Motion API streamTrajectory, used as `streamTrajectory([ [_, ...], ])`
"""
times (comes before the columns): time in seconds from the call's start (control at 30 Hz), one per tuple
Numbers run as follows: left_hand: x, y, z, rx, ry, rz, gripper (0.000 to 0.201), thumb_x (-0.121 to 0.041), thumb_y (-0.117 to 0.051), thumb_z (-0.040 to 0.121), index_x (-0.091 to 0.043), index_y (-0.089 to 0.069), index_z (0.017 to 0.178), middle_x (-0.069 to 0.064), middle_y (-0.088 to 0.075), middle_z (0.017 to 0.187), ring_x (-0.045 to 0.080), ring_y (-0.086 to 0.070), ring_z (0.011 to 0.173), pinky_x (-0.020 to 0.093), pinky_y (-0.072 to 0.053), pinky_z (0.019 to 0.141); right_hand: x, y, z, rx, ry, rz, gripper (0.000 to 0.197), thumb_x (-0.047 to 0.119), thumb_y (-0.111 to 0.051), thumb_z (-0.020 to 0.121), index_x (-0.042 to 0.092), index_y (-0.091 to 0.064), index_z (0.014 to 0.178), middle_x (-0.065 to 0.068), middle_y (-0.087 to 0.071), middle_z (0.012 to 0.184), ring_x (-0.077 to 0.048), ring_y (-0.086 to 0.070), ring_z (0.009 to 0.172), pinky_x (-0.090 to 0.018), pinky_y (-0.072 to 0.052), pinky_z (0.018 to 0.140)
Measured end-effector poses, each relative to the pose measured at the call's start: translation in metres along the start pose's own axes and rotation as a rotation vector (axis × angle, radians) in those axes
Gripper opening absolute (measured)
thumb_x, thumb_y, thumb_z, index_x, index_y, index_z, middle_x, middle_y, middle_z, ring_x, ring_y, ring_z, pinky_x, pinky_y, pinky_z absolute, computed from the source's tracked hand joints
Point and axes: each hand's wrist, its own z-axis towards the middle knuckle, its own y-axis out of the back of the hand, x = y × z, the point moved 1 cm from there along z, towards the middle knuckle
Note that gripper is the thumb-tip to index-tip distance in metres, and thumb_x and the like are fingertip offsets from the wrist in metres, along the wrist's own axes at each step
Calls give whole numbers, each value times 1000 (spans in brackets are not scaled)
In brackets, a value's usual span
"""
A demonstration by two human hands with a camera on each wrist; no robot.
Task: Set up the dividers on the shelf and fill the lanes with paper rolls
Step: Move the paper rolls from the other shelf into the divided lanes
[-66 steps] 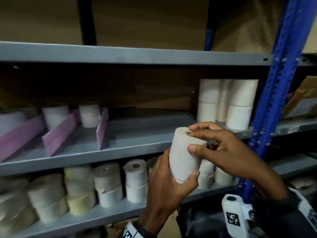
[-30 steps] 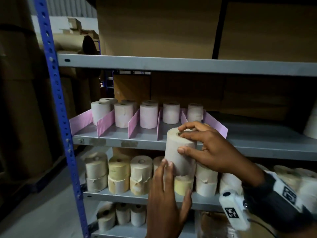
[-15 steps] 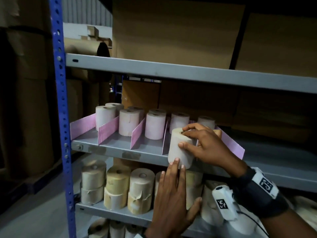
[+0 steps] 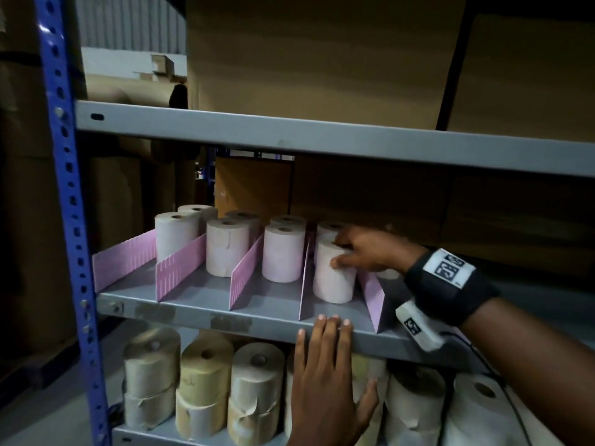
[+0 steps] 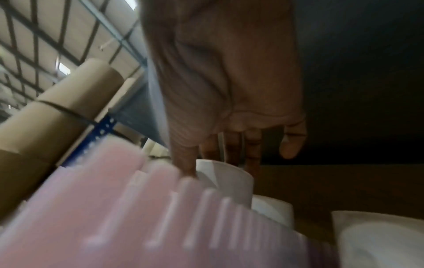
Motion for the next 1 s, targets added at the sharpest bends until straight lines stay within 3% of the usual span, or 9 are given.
streamTrajectory([
  [0.03, 1, -1, 0, -14, 6, -8, 85, -61, -66, 70, -12, -61, 139, 9, -58, 144, 29, -51, 138, 50, -32, 110, -4, -2, 9, 29, -6, -17, 40, 44, -65, 89, 13, -66, 115, -8, -62, 120, -28, -60, 108, -38, -48, 94],
  [0.1, 0, -3, 1, -31, 18, -18, 83, -59, -67, 68, -12, -63, 137, 8, -59, 143, 29, -52, 137, 50, -33, 110, -12, -3, 24, 48, -7, -38, 51, 47, -66, 88, 10, -62, 123, -9, -60, 127, -29, -58, 113, -40, -47, 98],
  [0.2, -1, -5, 2, -47, 26, -42, 82, -57, -67, 67, -11, -64, 135, 8, -60, 142, 29, -52, 137, 50, -34, 109, -21, -6, 43, 39, -23, -61, 29, 47, -69, 85, 18, -65, 89, -5, -64, 100, -26, -60, 93, -32, -48, 79],
  [0.27, 0, -6, 2, -48, 16, -45, 81, -57, -67, 68, -12, -63, 136, 7, -59, 143, 28, -51, 138, 50, -34, 109, -23, -6, 50, 23, -14, -78, 38, 45, -71, 83, 25, -45, 64, 3, -54, 76, -23, -55, 77, -28, -37, 65],
  [0.47, 5, -8, 0, -42, -16, -66, 82, -55, -67, 67, -14, -61, 139, 5, -57, 146, 25, -48, 140, 49, -33, 111, -25, -4, 56, 40, 6, -118, 45, 40, -73, 83, 26, -36, 61, 8, -44, 68, -20, -49, 72, -28, -34, 65],
  [0.7, 7, -11, -1, 20, -33, -122, 88, -56, -64, 69, -12, -54, 145, 7, -51, 151, 27, -43, 144, 51, -29, 113, -23, 0, 53, 51, 16, -165, 42, 41, -72, 83, 21, -41, 62, -7, -59, 82, -24, -55, 74, -33, -42, 64],
  [0.8, 10, -7, -1, 88, -62, -126, 98, -58, -65, 68, -9, -45, 151, 11, -43, 156, 31, -33, 149, 53, -23, 115, -20, 0, 50, 66, -9, -145, 30, 39, -70, 86, 10, -63, 92, -11, -65, 102, -29, -62, 90, -35, -51, 76],
  [0.9, 16, -1, -4, 132, -85, -161, 99, -57, -60, 76, -12, -28, 158, 7, -27, 165, 27, -14, 155, 51, -12, 122, -17, -2, 39, 69, -33, -164, 54, 39, -63, 92, 5, -54, 133, -14, -56, 134, -31, -56, 119, -41, -45, 100],
  [1.0, 26, 9, -3, 193, -117, -222, 92, -57, -52, 86, -21, -13, 162, -3, -7, 169, 13, 13, 155, 40, 8, 126, -12, 0, 21, 42, -47, -177, 58, 42, -58, 94, 14, -45, 143, -10, -46, 147, -30, -46, 131, -39, -38, 109],
])
